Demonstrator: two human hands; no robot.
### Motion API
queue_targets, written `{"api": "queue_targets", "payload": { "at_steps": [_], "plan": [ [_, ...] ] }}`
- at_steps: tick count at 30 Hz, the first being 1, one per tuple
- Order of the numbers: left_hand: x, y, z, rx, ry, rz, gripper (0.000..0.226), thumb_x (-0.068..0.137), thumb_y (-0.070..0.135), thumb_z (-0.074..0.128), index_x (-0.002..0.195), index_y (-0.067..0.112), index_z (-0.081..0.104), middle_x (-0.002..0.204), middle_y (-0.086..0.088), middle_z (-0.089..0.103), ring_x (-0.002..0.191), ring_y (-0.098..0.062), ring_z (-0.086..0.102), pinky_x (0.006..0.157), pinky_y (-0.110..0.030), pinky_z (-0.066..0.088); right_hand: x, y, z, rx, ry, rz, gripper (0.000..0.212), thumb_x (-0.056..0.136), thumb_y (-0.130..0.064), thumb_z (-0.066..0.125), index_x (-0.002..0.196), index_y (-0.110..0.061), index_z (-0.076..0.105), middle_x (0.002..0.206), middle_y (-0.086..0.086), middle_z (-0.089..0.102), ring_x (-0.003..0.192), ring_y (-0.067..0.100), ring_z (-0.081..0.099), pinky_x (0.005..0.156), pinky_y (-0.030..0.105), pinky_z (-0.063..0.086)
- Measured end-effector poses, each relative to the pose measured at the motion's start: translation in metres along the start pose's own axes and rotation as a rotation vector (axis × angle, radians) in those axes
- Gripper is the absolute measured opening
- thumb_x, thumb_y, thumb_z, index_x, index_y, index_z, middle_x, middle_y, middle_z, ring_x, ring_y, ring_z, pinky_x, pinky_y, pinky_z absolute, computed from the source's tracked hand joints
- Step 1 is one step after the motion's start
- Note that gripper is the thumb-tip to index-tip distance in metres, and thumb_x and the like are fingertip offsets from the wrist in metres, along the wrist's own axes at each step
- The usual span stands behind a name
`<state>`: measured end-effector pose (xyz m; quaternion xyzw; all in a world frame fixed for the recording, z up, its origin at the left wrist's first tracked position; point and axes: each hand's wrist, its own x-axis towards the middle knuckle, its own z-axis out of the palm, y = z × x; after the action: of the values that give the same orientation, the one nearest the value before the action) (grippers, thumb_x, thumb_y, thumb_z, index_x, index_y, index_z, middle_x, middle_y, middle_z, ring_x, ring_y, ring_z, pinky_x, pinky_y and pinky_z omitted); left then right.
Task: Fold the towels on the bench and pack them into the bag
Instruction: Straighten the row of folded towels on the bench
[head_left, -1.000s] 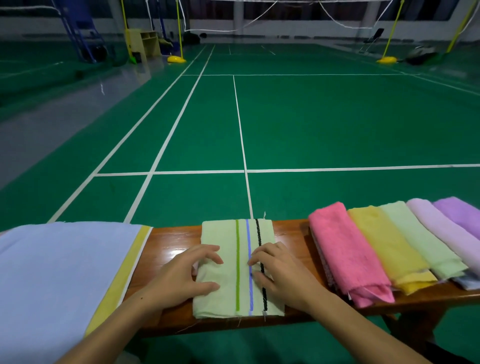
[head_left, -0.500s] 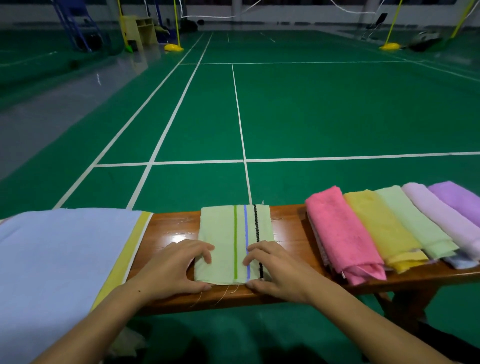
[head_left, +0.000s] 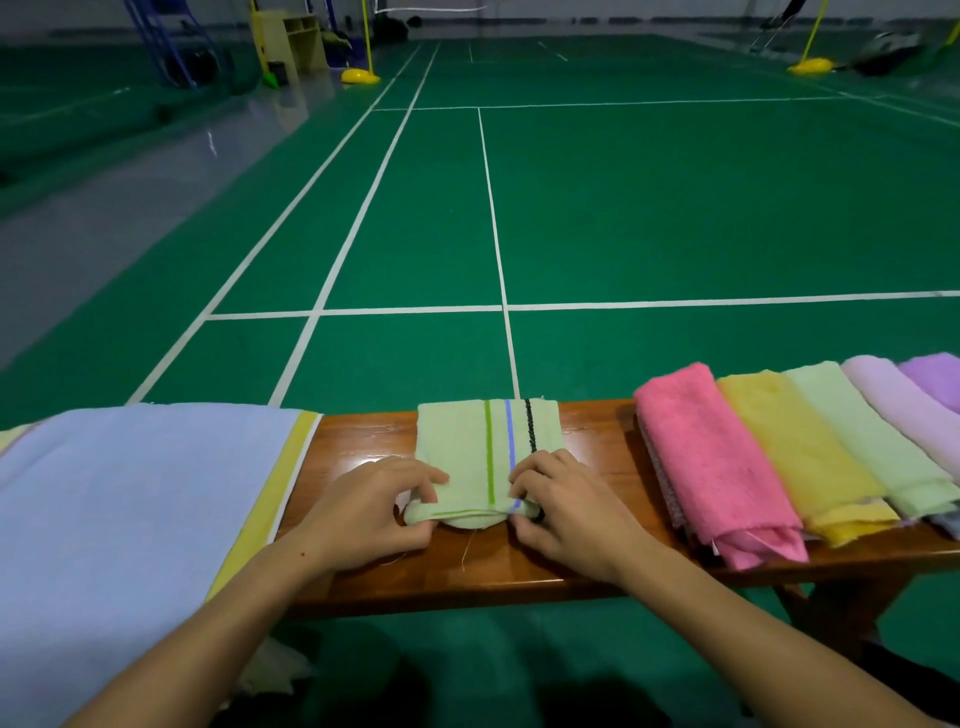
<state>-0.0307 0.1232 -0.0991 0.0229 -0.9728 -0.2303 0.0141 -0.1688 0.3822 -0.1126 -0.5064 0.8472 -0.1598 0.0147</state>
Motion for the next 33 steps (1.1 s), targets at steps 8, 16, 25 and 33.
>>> {"api": "queue_targets", "payload": {
  "at_steps": [8, 16, 25, 33],
  "plan": [
    [-0.009, 0.011, -0.011, -0.299, -0.005, -0.076, 0.015, 0.082, 0.044, 0.072, 0.094, 0.035, 0.072, 0.095, 0.024, 0.075, 0.096, -0.003, 0.070, 0.071, -0.033, 0.060, -0.008, -0.006, -0.019, 0.331, -0.090, 0.114, 0.025, 0.091, -0.053, 0.053, 0.103, -0.032, 0.059, 0.091, -0.014, 0.065, 0.083, 0.007, 0.058, 0.074, 0.036, 0.050],
    [-0.028, 0.028, -0.017, -0.513, -0.173, -0.099, 0.012, 0.086, 0.032, 0.073, 0.092, 0.021, 0.068, 0.058, 0.006, 0.060, 0.057, -0.010, 0.043, 0.062, -0.032, 0.032, -0.024, -0.016, -0.030, 0.597, -0.188, 0.190, 0.014, 0.093, -0.038, 0.066, 0.099, -0.025, 0.065, 0.083, -0.003, 0.069, 0.067, 0.005, 0.051, 0.065, 0.030, 0.044],
    [-0.021, 0.037, -0.023, -0.621, -0.129, -0.092, 0.030, 0.093, 0.028, 0.081, 0.121, 0.021, 0.075, 0.118, 0.009, 0.078, 0.112, -0.011, 0.072, 0.095, -0.034, 0.059, -0.012, -0.010, -0.032, 1.308, -0.205, 0.499, 0.034, 0.089, -0.032, 0.078, 0.100, 0.000, 0.076, 0.101, 0.015, 0.075, 0.092, 0.028, 0.068, 0.079, 0.033, 0.052],
    [-0.002, 0.032, -0.020, -0.761, 0.096, -0.121, 0.033, 0.102, 0.046, 0.063, 0.134, 0.036, 0.060, 0.133, 0.006, 0.070, 0.124, -0.018, 0.066, 0.104, -0.055, 0.054, -0.005, 0.001, -0.044, 1.283, -0.170, 0.353, 0.042, 0.090, -0.011, 0.081, 0.130, -0.007, 0.069, 0.127, 0.006, 0.075, 0.122, 0.025, 0.070, 0.098, 0.032, 0.056]
  ]
}}
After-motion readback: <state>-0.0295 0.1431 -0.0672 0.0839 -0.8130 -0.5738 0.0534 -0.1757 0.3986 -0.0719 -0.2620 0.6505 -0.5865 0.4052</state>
